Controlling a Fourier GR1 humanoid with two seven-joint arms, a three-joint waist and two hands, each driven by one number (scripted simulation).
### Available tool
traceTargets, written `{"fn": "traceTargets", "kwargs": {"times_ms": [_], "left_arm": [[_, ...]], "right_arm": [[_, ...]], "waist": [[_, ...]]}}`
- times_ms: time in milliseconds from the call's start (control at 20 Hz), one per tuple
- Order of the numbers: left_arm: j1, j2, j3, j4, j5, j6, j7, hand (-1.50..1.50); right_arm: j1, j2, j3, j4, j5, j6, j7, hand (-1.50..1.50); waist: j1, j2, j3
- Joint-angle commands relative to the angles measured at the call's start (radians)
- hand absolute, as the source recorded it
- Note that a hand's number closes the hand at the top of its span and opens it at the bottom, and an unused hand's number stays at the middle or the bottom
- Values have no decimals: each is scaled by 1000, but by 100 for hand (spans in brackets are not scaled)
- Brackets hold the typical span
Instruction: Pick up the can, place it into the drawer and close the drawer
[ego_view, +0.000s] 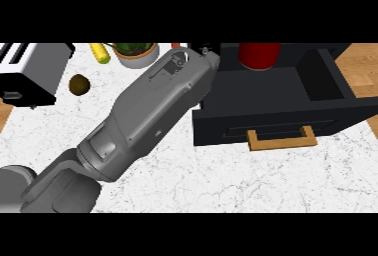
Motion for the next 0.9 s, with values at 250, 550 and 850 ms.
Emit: {"fn": "traceTargets", "kwargs": {"times_ms": [250,550,850], "left_arm": [[12,0,-130,48,85,51,-38,-150],[-7,0,-175,58,139,135,-57,-150],[-6,0,-190,89,190,127,-88,-150]], "right_arm": [[-4,6,8,19,30,15,-7,-150],[-35,-9,2,16,16,-13,13,-150],[-40,3,26,-23,31,-17,29,-150]], "waist": [[-1,1,0],[-16,4,0],[-17,7,0]]}}
